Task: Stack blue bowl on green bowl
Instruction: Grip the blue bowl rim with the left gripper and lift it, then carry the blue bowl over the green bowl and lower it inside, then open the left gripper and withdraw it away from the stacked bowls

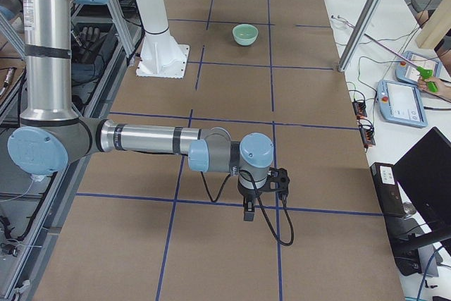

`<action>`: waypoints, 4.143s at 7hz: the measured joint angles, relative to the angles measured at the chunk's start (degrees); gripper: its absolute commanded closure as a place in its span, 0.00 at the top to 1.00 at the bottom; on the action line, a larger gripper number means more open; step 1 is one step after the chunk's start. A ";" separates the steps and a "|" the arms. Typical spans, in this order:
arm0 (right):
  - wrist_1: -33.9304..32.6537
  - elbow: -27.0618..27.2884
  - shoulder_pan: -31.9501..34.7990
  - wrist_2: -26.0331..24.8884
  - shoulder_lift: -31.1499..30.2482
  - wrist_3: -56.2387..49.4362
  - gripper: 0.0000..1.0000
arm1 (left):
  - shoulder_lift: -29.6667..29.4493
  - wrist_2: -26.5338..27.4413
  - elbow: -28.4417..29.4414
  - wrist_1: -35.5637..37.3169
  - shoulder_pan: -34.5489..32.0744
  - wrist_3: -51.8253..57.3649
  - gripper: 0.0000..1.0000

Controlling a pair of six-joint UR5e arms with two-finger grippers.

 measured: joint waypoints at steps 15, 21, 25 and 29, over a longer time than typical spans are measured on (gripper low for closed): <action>0.01 0.00 0.00 0.00 0.00 0.00 1.00 | -21.40 10.17 14.48 -14.51 29.84 -43.00 0.00; 0.03 0.00 0.00 -0.01 0.00 0.00 1.00 | -20.88 10.18 18.50 -19.15 29.79 -42.47 1.00; -0.01 0.00 0.00 -0.02 0.00 0.00 1.00 | -18.35 9.91 13.96 -19.15 25.24 -35.69 1.00; 0.03 0.00 0.00 -0.02 0.00 0.00 1.00 | -5.97 9.50 7.69 -18.75 8.84 -5.25 1.00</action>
